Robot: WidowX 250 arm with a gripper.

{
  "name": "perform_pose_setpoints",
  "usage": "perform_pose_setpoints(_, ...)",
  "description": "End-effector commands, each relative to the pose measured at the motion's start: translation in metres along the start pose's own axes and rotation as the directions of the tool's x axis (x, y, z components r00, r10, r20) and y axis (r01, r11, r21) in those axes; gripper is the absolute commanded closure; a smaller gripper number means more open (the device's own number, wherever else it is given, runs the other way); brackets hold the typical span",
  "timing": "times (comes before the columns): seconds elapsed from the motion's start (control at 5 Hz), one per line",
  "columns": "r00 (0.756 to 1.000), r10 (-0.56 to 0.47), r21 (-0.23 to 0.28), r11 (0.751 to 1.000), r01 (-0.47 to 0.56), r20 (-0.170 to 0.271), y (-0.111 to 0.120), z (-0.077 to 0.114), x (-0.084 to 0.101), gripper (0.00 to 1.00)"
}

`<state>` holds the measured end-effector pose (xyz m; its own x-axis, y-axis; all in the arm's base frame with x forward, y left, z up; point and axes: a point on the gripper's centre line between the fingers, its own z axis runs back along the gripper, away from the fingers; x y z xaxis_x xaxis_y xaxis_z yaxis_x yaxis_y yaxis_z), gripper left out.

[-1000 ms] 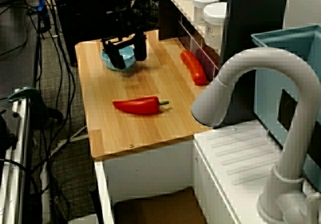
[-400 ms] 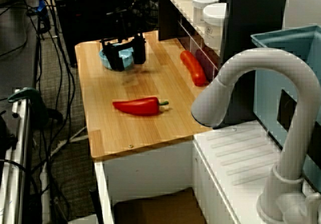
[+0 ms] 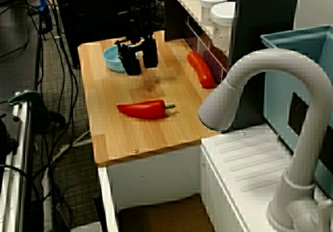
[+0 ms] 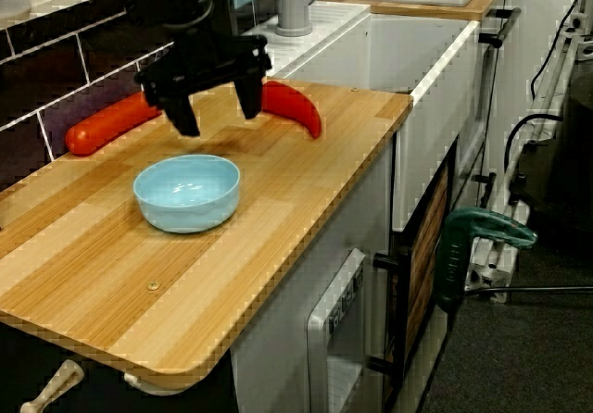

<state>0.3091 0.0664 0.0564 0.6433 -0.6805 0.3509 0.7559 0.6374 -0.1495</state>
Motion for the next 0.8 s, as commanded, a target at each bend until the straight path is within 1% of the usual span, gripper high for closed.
perform_pose_setpoints(0.0, 0.977, 0.204, 0.212, 0.954, -0.214, 0.066, -0.021, 0.008, 0.013, 0.0)
perform_pose_setpoints(0.2, 0.975, 0.216, 0.215, 0.95, -0.224, 0.06, -0.037, 0.008, 0.02, 0.0)
perform_pose_setpoints(0.4, 0.972, 0.226, 0.193, 0.953, -0.235, 0.068, -0.048, 0.013, 0.027, 0.0)
perform_pose_setpoints(0.6, 0.973, 0.222, 0.193, 0.953, -0.231, 0.071, -0.055, 0.01, 0.03, 0.0)
